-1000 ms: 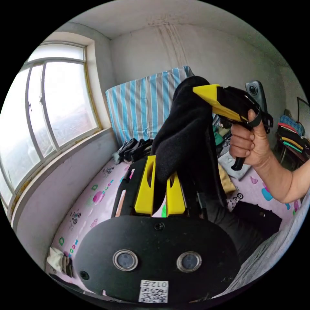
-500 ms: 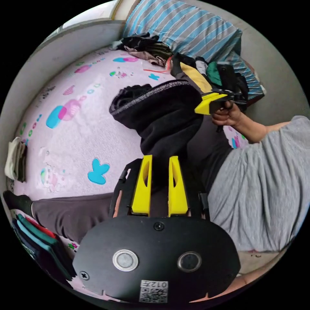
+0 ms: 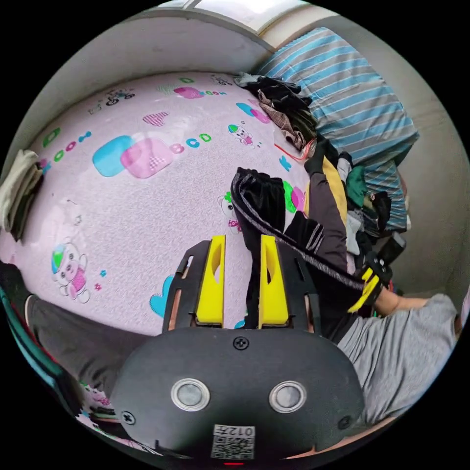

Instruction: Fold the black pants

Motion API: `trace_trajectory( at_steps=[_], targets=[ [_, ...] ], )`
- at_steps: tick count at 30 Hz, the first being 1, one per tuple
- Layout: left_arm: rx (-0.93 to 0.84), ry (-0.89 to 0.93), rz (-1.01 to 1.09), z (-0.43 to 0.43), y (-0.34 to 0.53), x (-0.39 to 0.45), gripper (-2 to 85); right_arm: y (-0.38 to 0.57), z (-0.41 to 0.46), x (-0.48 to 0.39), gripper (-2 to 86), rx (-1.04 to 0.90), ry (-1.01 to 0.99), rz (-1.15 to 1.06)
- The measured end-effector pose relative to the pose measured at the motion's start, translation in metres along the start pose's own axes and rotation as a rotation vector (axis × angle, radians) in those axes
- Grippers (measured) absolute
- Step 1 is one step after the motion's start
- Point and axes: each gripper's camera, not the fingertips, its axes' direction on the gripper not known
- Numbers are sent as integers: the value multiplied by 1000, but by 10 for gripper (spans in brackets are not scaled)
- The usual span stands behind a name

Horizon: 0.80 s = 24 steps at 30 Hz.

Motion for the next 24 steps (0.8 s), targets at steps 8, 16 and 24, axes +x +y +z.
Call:
trace_trajectory(
  at_steps=[8, 16, 24],
  targets=[
    [-70, 242, -228, 90, -79, -84, 131, -77, -23, -36, 13, -36, 50, 6],
    [-209, 188, -194, 157, -96, -97, 76, -154, -43, -70, 14, -48, 45, 22],
    [87, 176, -148, 65, -59, -123, 56, -241, -68, -116, 18, -48, 90, 14]
  ],
)
